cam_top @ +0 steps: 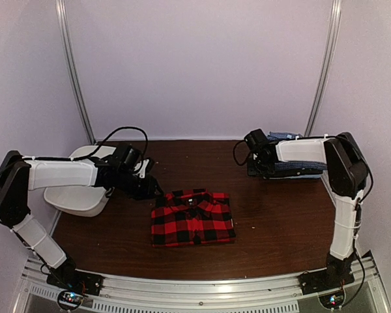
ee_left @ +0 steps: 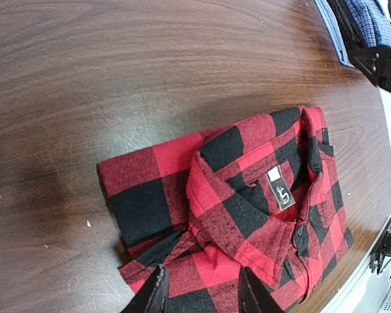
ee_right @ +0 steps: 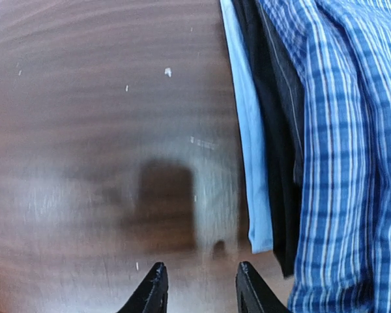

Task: Fold and stack the long sleeve shirts
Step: Move the square-folded shirt to the center of the board.

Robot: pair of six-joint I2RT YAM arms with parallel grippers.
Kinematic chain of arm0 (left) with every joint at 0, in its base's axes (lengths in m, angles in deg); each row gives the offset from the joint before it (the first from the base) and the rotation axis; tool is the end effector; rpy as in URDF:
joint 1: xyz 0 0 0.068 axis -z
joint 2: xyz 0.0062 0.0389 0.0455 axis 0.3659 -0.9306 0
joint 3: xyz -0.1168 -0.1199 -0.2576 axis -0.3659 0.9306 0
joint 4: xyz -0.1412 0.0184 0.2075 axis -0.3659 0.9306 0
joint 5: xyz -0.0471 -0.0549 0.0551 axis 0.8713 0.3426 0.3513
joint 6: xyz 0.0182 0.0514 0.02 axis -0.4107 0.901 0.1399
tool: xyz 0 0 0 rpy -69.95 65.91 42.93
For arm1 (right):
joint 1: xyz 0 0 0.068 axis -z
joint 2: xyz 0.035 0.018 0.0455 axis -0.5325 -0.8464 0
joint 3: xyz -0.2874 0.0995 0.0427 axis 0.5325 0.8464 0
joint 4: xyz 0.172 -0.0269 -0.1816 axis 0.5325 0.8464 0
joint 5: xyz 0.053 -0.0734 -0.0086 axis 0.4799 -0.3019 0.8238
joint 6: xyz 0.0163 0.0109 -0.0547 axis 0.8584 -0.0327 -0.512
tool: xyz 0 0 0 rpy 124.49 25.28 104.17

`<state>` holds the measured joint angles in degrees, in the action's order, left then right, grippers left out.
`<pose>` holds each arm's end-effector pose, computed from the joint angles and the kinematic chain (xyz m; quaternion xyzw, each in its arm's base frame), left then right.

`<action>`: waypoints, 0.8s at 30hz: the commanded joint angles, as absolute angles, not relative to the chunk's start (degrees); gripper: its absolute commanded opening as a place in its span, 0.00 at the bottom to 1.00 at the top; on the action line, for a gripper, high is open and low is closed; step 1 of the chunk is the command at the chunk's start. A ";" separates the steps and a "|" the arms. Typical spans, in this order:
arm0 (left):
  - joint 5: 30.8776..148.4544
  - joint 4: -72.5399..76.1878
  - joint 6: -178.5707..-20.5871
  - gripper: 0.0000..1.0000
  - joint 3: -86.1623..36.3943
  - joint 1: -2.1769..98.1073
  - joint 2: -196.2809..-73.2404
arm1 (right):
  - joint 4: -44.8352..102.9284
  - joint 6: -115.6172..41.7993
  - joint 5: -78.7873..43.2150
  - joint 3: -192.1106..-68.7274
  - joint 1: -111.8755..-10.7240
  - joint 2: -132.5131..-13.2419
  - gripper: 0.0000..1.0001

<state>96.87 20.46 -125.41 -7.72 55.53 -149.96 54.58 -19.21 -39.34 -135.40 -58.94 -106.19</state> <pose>0.2580 -0.1877 0.2350 0.0163 0.9382 -0.2911 0.1867 0.3877 0.1843 0.2066 0.0126 0.9590 0.0061 0.2829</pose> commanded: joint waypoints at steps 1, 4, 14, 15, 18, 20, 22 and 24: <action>97.63 17.85 -125.63 0.38 -6.26 55.13 -148.07 | 57.82 -20.52 -43.50 -141.54 -57.97 -110.31 0.37; 97.65 17.40 -125.88 0.38 -5.68 55.13 -147.65 | 59.40 -21.12 -44.97 -143.90 -57.23 -113.31 0.36; 98.67 16.24 -126.40 0.38 -4.76 55.13 -147.83 | 62.77 -21.83 -53.34 -145.28 -56.19 -116.60 0.34; 98.90 16.13 -126.41 0.38 -4.71 55.13 -147.98 | 62.75 -21.90 -53.38 -145.23 -56.17 -117.06 0.34; 99.17 15.92 -126.50 0.38 -4.58 55.13 -148.13 | 63.17 -22.08 -54.15 -145.48 -56.15 -118.39 0.34; 99.20 15.97 -126.50 0.38 -4.54 55.13 -148.01 | 62.81 -22.52 -54.32 -145.48 -56.10 -119.20 0.32; 99.23 15.86 -126.56 0.38 -4.40 55.13 -147.84 | 62.79 -22.92 -54.35 -145.83 -55.92 -120.20 0.27; 99.25 15.87 -126.58 0.38 -4.25 55.13 -147.65 | 63.06 -23.26 -54.62 -146.43 -55.75 -121.02 0.21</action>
<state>98.40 18.45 -126.08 -4.81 55.53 -149.02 61.23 -22.25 -52.26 -145.15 -56.66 -118.18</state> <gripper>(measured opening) 0.376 0.254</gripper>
